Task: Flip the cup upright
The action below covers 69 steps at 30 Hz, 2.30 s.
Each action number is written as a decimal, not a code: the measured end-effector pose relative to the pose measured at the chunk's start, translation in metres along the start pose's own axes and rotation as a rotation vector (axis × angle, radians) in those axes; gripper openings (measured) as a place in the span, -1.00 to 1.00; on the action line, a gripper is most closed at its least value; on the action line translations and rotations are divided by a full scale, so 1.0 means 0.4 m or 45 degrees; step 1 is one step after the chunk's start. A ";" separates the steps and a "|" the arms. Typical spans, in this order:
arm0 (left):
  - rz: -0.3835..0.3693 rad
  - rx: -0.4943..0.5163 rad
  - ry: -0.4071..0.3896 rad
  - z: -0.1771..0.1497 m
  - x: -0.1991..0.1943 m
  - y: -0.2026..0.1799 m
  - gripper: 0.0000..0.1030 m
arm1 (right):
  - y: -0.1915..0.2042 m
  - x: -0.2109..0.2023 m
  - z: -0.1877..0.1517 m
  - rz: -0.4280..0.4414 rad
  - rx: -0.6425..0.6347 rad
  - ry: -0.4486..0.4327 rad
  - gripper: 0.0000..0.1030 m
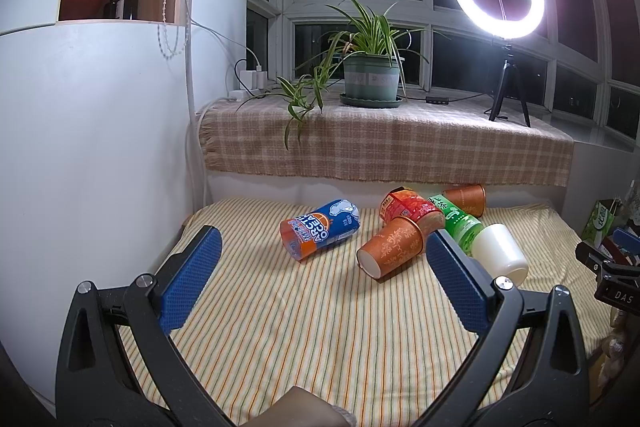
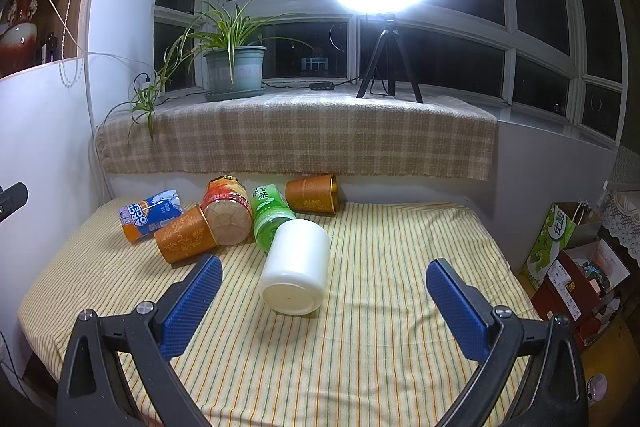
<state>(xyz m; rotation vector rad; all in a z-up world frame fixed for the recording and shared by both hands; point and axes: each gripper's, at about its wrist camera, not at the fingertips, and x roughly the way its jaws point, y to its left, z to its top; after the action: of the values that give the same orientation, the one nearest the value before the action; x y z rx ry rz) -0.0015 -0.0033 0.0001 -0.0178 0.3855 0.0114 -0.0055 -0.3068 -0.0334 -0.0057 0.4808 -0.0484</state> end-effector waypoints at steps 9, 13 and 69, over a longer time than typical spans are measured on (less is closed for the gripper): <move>-0.002 -0.003 0.000 -0.001 0.000 0.001 1.00 | 0.002 0.003 0.001 0.001 0.000 0.002 1.00; -0.001 -0.001 0.000 -0.001 0.000 0.000 1.00 | 0.002 0.005 0.002 0.000 0.001 0.003 1.00; -0.241 0.182 0.338 0.011 0.239 -0.067 1.00 | -0.027 0.069 -0.010 -0.007 0.040 0.099 1.00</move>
<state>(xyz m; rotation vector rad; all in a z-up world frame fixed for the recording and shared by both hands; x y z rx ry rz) 0.0893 -0.0291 -0.0313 0.0860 0.6477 -0.2069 0.0166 -0.3190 -0.0496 0.0259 0.5581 -0.0618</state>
